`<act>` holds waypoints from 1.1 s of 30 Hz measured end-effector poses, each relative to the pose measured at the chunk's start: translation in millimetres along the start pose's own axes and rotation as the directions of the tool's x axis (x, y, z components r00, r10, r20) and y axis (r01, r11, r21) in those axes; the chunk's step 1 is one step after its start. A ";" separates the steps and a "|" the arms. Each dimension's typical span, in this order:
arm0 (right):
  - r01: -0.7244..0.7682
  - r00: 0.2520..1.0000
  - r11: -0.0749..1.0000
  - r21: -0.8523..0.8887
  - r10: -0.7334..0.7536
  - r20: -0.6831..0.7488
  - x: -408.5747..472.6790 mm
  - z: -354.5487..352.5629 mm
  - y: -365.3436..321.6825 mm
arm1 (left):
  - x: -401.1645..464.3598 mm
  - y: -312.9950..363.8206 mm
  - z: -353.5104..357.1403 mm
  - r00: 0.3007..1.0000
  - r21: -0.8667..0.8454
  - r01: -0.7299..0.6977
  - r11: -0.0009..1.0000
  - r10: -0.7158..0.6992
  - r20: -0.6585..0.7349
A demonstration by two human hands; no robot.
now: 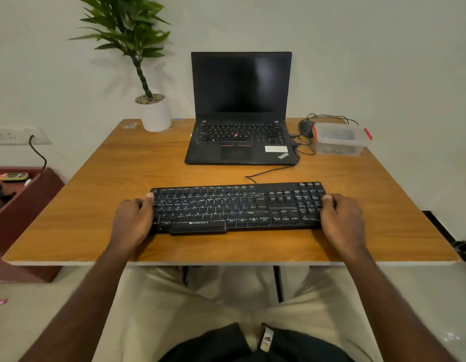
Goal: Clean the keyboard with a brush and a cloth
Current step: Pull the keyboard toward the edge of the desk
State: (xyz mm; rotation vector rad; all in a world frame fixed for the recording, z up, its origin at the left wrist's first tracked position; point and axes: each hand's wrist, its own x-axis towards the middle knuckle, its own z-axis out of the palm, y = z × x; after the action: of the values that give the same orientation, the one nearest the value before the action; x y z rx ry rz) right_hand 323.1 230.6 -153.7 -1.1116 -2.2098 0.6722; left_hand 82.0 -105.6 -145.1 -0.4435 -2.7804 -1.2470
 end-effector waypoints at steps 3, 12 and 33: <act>0.009 0.999 1.000 -0.008 -0.009 -0.031 -13.6 -3.1 6.5 | -7.8 -5.1 -5.1 1.000 0.019 -0.022 1.000 0.021 0.012; -0.034 0.995 0.999 -0.008 0.033 -0.093 -28.8 -15.6 11.7 | -13.8 -14.2 -11.8 0.991 0.066 -0.116 0.991 0.111 0.075; 0.048 0.994 0.996 -0.071 -0.055 -0.095 59.3 -23.8 -10.6 | 53.0 181.4 133.3 0.812 -0.133 -0.454 0.881 0.471 0.345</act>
State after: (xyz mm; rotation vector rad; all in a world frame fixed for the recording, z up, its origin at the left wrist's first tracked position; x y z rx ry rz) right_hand 304.3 278.4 -114.3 -1.0937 -2.1849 0.5128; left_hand 91.1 119.8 -94.4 -1.3988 -2.6534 -1.1981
